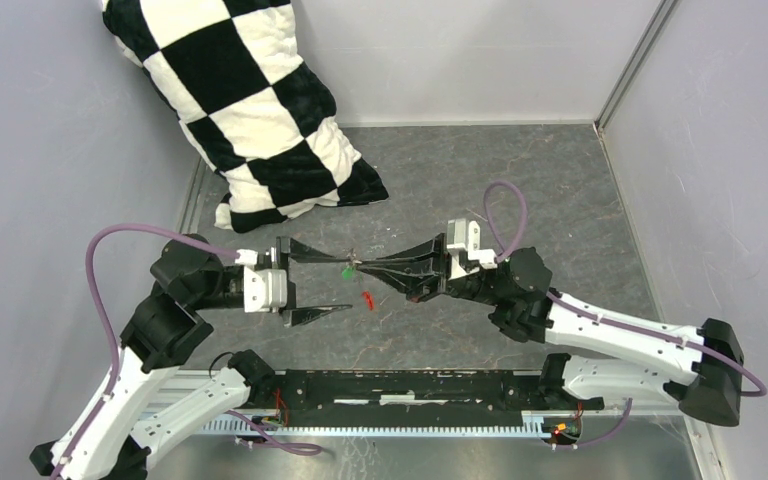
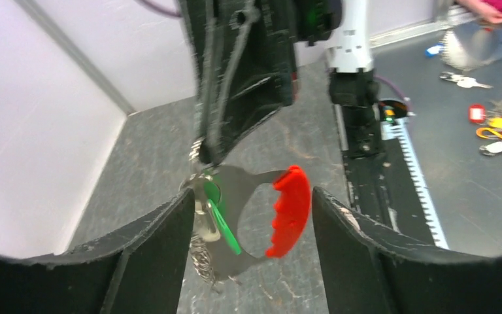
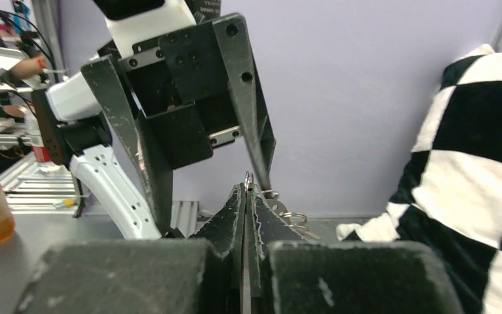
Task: Put the keys on the keyring
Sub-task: Place the keyring at the center of the board.
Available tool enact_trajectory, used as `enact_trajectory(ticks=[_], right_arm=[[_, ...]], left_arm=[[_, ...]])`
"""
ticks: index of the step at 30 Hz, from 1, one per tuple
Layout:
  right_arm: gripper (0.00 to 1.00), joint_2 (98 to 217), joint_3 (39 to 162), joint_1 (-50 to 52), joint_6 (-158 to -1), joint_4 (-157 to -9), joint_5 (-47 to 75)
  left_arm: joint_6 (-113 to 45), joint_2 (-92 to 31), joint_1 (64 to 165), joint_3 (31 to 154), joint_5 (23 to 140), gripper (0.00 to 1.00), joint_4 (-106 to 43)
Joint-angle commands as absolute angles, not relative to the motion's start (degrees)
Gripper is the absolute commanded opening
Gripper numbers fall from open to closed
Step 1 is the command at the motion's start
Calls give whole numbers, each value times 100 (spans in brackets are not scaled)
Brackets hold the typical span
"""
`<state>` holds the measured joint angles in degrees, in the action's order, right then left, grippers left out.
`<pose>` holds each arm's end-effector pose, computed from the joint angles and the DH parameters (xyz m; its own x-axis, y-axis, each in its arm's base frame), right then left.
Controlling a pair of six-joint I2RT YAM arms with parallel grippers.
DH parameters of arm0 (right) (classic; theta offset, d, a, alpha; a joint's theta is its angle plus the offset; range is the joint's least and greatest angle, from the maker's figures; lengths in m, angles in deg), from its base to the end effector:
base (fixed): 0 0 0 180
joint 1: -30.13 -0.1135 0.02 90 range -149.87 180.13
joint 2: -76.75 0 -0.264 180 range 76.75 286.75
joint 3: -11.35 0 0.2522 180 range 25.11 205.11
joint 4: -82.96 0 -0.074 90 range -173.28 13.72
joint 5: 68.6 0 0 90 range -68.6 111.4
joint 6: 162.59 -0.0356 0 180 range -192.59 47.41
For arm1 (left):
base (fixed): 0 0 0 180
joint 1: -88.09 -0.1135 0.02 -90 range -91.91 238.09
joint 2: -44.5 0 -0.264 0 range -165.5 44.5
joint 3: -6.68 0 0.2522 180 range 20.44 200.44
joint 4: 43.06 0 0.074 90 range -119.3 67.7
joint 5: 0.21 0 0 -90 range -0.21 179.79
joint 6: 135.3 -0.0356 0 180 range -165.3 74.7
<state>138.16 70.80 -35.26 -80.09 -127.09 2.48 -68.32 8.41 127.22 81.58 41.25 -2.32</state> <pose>0.0897 0.2237 0.3874 0.0666 0.4419 -0.8946 -0.9964 0.0768 -0.0362 0.0613 -0.0842 0.4238 0.3666 0.0356 -0.9297 0.9295 0.0294 0.3676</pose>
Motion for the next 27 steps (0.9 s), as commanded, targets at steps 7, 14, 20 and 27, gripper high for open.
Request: enact_trajectory(ticks=[7, 14, 20, 27], right_arm=[[1, 12749, 6237, -2915, -7038, -11235, 748], [1, 13225, 5413, -2685, -6986, -11645, 495], [1, 14403, 5719, -2572, -7247, -12403, -228], [1, 15027, 5396, -2146, -7250, -12946, -327]], left_arm=[[-6072, 491, 12729, 8693, 7977, 100, -265], [-5789, -360, 12716, 8740, 10184, 100, 208], [-5612, -668, 11969, 8428, 10196, 100, -13], [-5418, -1376, 10201, 8380, 9149, 100, -172]])
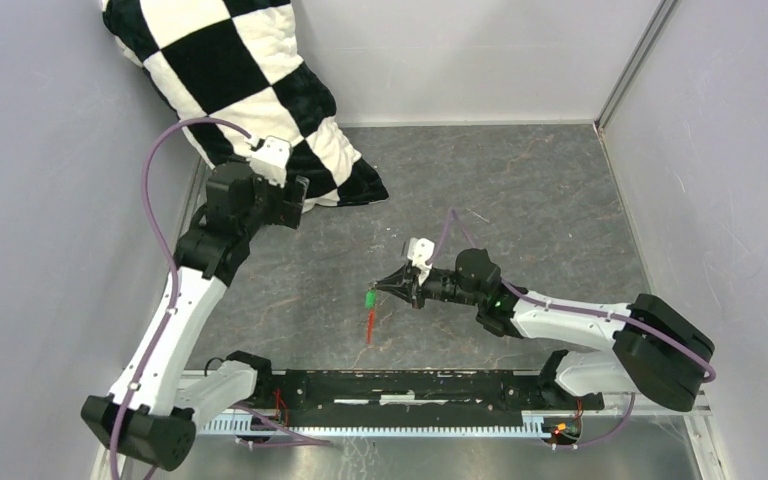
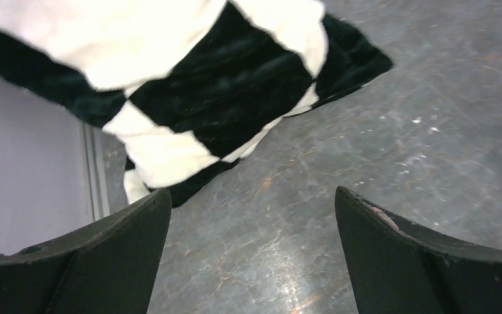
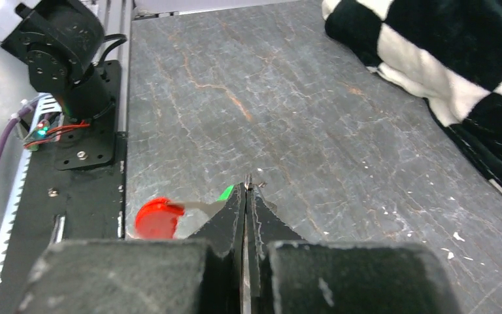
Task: Put the keys on the keyring
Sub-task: Place the keyring at the center of the board, then reset both arms
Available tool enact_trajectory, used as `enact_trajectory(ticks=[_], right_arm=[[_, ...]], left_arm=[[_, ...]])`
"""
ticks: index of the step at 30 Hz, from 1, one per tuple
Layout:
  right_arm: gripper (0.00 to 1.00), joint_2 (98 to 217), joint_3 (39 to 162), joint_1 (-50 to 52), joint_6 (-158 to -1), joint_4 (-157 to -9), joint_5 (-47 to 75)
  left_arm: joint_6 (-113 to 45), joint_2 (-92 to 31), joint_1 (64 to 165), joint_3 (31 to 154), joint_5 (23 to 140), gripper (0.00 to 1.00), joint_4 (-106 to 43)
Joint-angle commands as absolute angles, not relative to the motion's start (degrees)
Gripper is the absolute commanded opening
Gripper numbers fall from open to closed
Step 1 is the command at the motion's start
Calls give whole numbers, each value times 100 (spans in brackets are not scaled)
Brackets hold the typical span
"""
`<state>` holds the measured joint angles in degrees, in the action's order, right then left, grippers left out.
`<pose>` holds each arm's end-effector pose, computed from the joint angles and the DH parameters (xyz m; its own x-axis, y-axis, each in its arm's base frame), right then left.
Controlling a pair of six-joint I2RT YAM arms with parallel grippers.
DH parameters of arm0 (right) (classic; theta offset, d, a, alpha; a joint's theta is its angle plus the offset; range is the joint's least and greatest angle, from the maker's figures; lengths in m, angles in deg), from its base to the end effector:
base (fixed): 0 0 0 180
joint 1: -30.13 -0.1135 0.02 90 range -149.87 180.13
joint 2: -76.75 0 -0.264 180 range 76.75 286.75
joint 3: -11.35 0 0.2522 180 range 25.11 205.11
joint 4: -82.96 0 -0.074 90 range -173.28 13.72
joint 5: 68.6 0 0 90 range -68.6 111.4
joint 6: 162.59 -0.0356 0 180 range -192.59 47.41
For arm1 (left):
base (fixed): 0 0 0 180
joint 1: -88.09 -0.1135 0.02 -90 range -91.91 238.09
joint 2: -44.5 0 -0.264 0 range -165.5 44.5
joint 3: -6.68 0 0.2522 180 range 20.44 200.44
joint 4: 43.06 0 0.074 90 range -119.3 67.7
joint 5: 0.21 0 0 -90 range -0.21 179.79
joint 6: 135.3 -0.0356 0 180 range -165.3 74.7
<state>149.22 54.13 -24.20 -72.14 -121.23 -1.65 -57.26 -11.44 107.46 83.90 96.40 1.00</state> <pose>0.1437 0.2241 0.2301 -0.0482 -0.0796 -0.9957 -0.9752 0.2193 0.0297 0.1976 -0.0651 0.3814 -0.3098 0.3271 -0.8927 0.3001 0.9246 0.2347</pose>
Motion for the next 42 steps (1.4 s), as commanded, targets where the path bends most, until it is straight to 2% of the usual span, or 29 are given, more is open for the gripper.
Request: enact_trajectory(ticks=[1, 2, 7, 10, 11, 13, 15, 16, 17, 18, 21, 25, 31, 36, 40, 42], right_arm=[[4, 15055, 5269, -2061, -7250, -12938, -348], [7, 15070, 5130, -1967, -7243, -12866, -355], [11, 14874, 4531, -1711, -6885, -12155, -262], [22, 14541, 4225, -1656, -6854, -11914, 95], [30, 14416, 4147, -1642, -6846, -11854, 272], [54, 14176, 4113, -1622, -6845, -11579, 863], [61, 13949, 4131, -1565, -6859, -11365, 1343], [69, 13827, 4157, -1511, -6881, -11256, 1550], [80, 13751, 4213, -1471, -6925, -11153, 1758], [98, 13656, 4270, -1413, -6948, -11036, 1949], [98, 13427, 4303, -1247, -7024, -10808, 2779], [98, 13122, 4160, -834, -7066, -10561, 4515], [98, 12888, 3470, 145, -6964, -11447, 6047], [98, 13299, 3210, 1436, -6978, -12041, 5697], [98, 13914, 3129, 1837, -6587, -12644, 5406], [98, 14271, 3149, 1873, -6372, -12959, 5258]], left_arm=[[-5439, -1412, 10081, 8312, 9075, 100, -246], [-5465, -1426, 10004, 8197, 9033, 100, -346], [-5482, -1535, 9806, 7878, 8852, 100, -645], [-5514, -1683, 9648, 7724, 8712, 100, -819], [-5529, -1739, 9604, 7683, 8635, 100, -849], [-5540, -1832, 9487, 7582, 8501, 100, -971], [-5578, -1912, 9385, 7467, 8325, 100, -1089], [-5612, -1933, 9353, 7396, 8288, 100, -1177], [-5619, -1947, 9327, 7324, 8270, 100, -1286], [-5631, -1944, 9301, 7232, 8234, 100, -1412], [-5544, -1914, 9168, 6861, 8003, 100, -1820], [-5460, -1948, 8969, 6035, 7807, 100, -2843], [-5247, -2235, 8600, 4620, 7739, 100, -5339], [-5097, -2559, 8496, 3691, 7601, 100, -7379], [-4892, -3047, 8462, 3244, 7636, 100, -8627], [-4730, -3193, 8451, 3309, 7709, 100, -8799]])
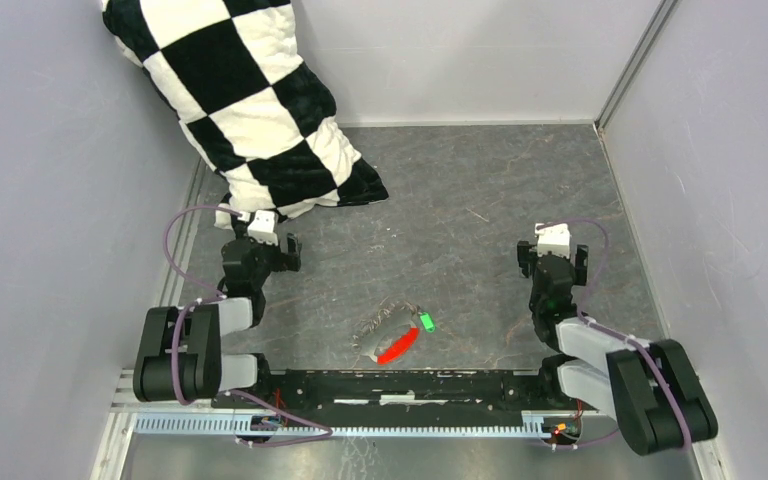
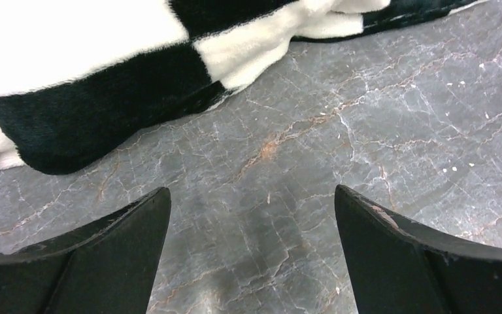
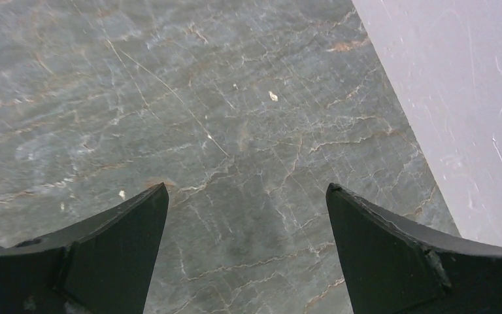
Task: Put the keys on the keyring
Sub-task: Reset both arms
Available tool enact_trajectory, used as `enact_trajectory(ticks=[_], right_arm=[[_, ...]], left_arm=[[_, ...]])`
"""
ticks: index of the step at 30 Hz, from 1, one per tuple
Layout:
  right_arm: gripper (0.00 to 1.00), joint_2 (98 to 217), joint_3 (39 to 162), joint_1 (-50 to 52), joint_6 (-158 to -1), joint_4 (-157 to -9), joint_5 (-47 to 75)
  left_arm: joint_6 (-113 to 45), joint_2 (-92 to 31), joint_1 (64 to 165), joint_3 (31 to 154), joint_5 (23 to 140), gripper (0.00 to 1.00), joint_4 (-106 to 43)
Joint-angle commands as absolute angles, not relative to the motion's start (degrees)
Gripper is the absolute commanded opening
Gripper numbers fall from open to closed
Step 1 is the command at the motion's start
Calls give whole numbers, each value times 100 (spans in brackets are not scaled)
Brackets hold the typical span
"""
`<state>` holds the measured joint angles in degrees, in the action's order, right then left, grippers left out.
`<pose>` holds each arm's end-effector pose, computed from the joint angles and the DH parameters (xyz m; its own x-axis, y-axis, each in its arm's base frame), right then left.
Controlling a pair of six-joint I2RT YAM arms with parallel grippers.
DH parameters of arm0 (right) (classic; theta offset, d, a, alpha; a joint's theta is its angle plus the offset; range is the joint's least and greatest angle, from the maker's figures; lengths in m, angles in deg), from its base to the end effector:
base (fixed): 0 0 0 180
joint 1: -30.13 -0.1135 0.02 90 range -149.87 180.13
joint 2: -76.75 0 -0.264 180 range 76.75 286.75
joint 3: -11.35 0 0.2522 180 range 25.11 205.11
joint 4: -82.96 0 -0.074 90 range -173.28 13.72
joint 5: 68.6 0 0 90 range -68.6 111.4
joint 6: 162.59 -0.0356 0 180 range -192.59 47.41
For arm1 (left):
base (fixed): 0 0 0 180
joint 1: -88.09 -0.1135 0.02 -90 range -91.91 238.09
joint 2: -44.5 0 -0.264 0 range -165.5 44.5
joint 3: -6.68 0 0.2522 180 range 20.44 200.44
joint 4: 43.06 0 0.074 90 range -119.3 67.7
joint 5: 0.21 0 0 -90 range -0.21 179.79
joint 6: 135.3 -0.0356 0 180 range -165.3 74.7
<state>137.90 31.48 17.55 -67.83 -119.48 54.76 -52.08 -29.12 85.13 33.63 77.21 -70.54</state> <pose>0.1811 0.0204 0.1462 -0.3370 -0.1462 -0.9301 0.2999 0.9197 -0.2533 0.2214 0.0037 0.1476 -0.3077 0.0995 -0.9463 0.1927 0.9804 0.0404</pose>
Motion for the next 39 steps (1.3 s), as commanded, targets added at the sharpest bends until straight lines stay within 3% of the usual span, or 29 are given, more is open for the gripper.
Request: enact_trajectory(ticks=[1, 6, 9, 15, 19, 39], right_arm=[[98, 14430, 3135, 1877, -6303, -13159, 5178], [98, 14953, 3016, 1899, -6202, -14274, 5098], [98, 15314, 3000, 1992, -6319, -14565, 5183], [98, 15690, 1623, 2031, -6144, -17495, 4853], [98, 15605, 2056, 2071, -6187, -16423, 4691], [98, 15533, 2059, 2292, -6283, -16291, 4320]], left_arm=[[-4668, -3295, 8454, 3260, 7681, 100, -9078], [-4554, -4574, 8437, 2435, 7625, 100, -11971], [-4576, -4328, 8439, 2346, 7695, 100, -11720], [-4547, -4380, 8431, 2664, 7865, 100, -11220], [-4547, -4381, 8444, 3316, 7884, 100, -9955], [-4547, -4380, 8476, 3292, 7943, 100, -10032]])
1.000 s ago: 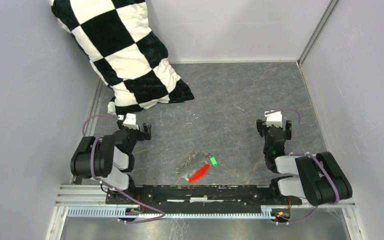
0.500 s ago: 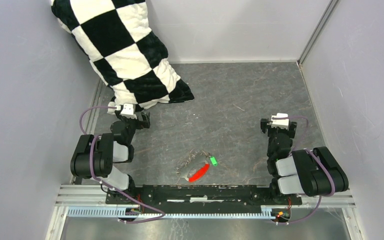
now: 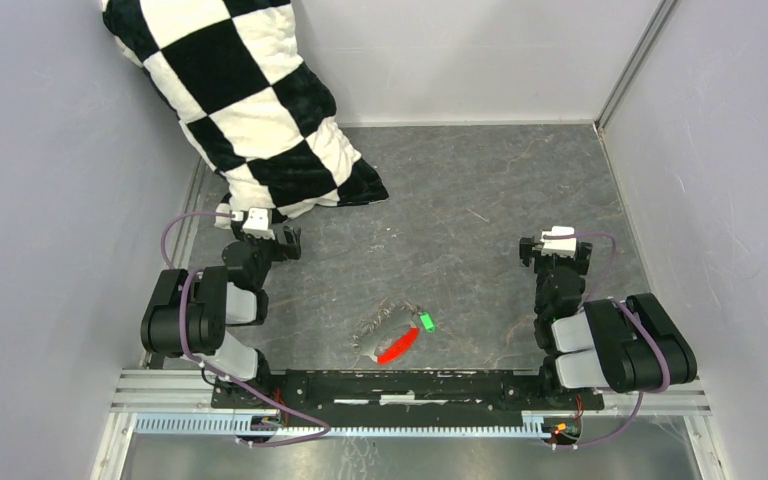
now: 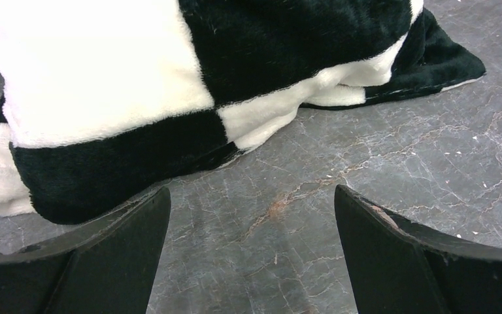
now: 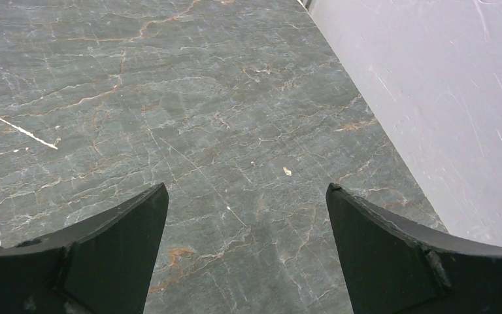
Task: Put the keys on the keyring
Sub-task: Reset both arms
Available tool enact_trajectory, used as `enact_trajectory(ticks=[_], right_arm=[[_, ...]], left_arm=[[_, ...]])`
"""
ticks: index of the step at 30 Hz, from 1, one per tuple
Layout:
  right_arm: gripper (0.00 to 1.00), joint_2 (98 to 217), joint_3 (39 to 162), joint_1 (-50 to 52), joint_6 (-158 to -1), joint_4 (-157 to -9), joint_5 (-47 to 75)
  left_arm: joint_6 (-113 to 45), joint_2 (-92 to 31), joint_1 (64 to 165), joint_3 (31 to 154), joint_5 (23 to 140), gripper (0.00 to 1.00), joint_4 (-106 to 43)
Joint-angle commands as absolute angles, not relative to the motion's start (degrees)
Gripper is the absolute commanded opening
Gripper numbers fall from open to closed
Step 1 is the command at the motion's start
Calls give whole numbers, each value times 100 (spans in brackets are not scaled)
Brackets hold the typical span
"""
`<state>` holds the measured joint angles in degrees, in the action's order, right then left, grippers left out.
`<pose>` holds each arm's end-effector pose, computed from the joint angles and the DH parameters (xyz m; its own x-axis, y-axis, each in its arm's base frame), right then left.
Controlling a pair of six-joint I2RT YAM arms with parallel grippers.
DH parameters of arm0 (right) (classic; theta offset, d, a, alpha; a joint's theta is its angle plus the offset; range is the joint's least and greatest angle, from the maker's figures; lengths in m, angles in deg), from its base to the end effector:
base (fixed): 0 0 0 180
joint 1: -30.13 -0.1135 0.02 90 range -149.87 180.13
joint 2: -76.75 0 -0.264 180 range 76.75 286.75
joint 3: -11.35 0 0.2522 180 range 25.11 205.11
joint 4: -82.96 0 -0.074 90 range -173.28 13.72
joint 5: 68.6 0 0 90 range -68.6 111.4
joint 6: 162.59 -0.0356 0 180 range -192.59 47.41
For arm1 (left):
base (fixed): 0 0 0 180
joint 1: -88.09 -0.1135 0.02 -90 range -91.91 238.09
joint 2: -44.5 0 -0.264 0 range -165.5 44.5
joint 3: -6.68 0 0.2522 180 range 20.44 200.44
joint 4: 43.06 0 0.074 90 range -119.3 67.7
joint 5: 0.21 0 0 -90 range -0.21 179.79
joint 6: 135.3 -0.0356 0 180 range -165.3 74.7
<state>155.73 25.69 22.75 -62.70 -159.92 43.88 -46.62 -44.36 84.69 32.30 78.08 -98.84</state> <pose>0.1846 0.0102 0.1415 -0.0747 -0.1697 -0.9827 0.2512 0.9504 -0.1832 0.2363 0.0068 0.1381 -0.1263 0.0151 -0.9919 0.1458 0.9893 -0.0035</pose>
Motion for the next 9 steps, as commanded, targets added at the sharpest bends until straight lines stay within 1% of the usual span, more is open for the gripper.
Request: enact_trajectory(ticks=[1, 9], right_arm=[[98, 15532, 2063, 2286, -6283, -16291, 4319], [98, 15527, 2064, 2290, -6283, -16291, 4320]], left_arm=[[-4547, -4383, 8475, 3292, 7944, 100, -10024], [-4547, -4384, 8490, 3307, 7963, 100, -9998]])
